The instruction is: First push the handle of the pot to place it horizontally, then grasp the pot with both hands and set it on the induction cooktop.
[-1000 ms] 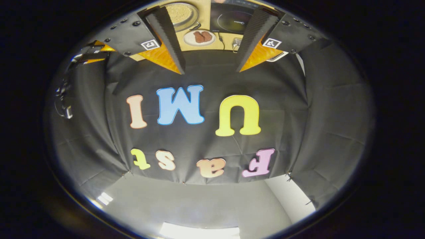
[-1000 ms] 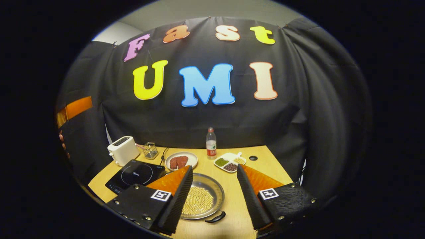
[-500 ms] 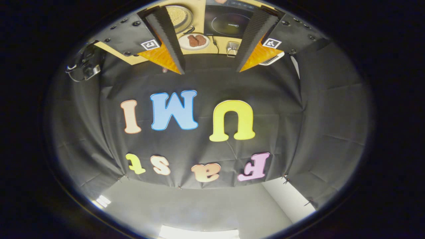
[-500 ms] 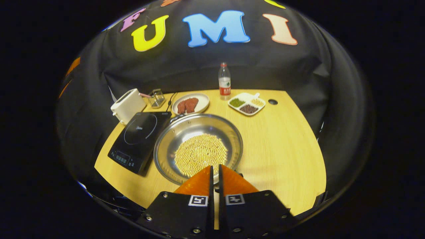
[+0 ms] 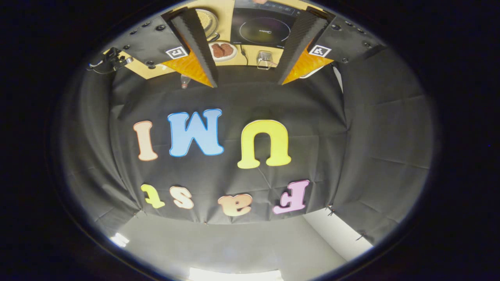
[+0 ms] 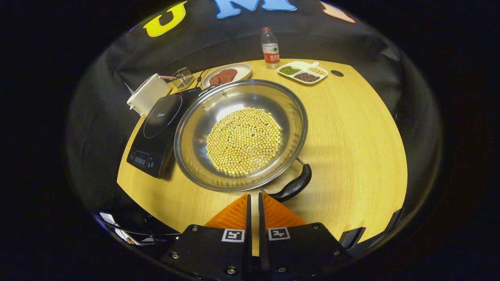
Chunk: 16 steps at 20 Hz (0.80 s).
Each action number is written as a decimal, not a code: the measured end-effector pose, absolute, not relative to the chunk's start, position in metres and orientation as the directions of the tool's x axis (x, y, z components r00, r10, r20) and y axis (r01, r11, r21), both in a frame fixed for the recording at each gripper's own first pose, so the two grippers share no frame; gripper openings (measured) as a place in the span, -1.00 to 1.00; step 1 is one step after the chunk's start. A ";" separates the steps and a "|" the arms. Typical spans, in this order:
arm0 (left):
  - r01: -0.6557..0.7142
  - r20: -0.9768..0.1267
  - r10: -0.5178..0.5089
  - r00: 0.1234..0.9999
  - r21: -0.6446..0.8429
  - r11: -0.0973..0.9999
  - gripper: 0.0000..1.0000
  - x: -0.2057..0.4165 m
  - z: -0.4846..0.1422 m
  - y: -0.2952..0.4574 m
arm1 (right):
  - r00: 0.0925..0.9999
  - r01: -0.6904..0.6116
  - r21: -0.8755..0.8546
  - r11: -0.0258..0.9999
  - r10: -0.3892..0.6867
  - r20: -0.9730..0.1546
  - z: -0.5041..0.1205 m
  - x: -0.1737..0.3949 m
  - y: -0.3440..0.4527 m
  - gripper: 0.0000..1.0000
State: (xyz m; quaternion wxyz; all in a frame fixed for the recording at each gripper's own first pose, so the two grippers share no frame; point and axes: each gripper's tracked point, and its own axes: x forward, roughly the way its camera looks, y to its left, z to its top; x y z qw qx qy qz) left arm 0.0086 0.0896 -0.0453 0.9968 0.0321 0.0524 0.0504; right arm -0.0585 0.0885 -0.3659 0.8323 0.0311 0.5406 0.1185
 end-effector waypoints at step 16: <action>-0.111 -0.108 0.120 0.987 0.084 0.990 0.90 0.002 -0.044 0.080 | 0.369 -0.083 0.161 0.984 0.180 -0.912 -0.387 -0.039 0.062 -0.98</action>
